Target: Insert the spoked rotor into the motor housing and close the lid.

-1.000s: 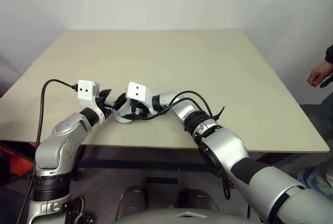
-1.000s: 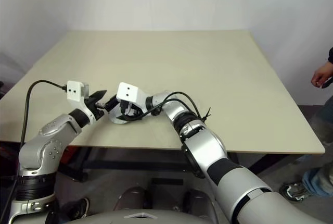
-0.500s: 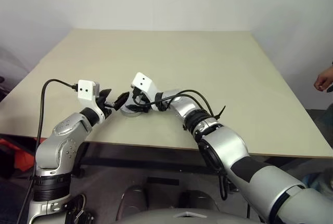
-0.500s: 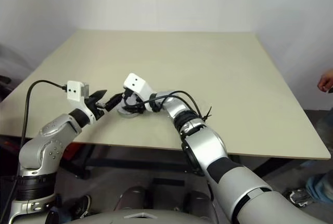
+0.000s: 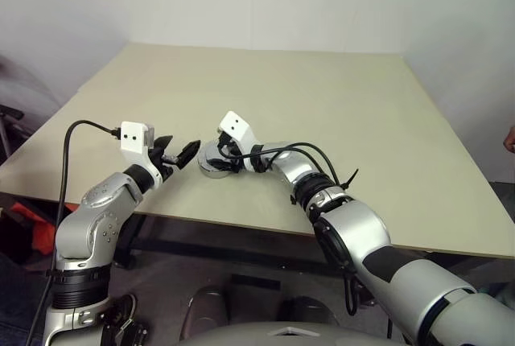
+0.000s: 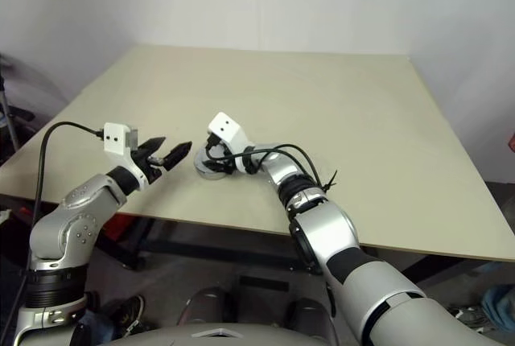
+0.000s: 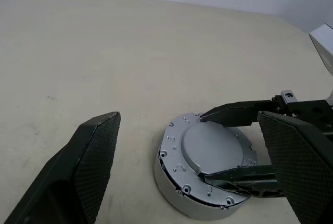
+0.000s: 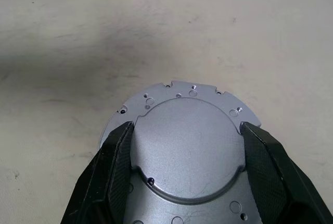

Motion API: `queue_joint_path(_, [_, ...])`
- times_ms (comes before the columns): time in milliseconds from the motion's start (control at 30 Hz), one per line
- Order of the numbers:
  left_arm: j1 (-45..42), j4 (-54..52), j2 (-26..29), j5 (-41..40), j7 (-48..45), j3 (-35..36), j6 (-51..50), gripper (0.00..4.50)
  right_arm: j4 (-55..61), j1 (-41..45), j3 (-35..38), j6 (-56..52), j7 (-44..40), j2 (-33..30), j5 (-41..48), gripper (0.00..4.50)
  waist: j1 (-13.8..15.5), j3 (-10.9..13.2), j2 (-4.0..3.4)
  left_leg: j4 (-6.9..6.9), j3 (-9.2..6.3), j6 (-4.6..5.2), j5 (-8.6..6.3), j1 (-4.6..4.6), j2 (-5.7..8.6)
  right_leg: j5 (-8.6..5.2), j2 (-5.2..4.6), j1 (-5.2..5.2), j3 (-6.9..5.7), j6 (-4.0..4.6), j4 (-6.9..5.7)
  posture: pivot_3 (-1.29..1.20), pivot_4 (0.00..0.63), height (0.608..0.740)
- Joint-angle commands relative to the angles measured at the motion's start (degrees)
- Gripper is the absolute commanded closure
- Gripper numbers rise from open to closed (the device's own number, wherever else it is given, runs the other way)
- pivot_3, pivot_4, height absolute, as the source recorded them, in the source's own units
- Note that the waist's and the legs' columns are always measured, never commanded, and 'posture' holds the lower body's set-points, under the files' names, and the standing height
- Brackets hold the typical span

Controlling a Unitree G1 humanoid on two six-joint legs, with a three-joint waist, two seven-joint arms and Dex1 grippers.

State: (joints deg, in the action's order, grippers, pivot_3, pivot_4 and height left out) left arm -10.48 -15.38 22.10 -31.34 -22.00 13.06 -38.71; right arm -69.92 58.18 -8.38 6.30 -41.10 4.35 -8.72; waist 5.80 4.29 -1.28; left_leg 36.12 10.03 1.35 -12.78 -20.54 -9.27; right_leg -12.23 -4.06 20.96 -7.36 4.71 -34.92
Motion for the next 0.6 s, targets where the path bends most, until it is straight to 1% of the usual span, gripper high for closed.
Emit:
queue_joint_path(33, [-0.95,-0.95,0.47,-0.07,-0.09,0.64,0.99,0.00,-0.67,-0.98,-0.89,-2.01,0.38,-1.16,-1.01,1.37,0.00,0.00,0.00,0.00,0.00,0.00,0.00,0.00,0.00,0.00,0.00,0.00,0.00,0.00,0.00,0.00,0.000,0.740])
queue_joint_path(200, [-0.68,-1.14,0.28,-0.01,0.17,0.72,1.11,0.00,0.13,-2.33,-2.72,-2.78,-0.98,-0.70,-1.76,1.37,-0.14,-0.03,0.01,0.00,0.00,0.00,0.00,0.01,0.00,-0.01,0.00,-0.01,0.00,-0.01,0.00,0.00,0.000,0.740])
queue_joint_path(600, [-0.45,-1.24,0.38,-0.02,0.25,0.97,1.19,0.00,1.54,-3.17,-3.62,-4.07,-2.61,-0.62,-1.74,1.37,-0.31,-0.05,0.02,0.00,0.00,-0.01,0.01,0.01,0.00,-0.03,0.00,0.00,0.03,0.04,0.00,0.00,0.000,0.740])
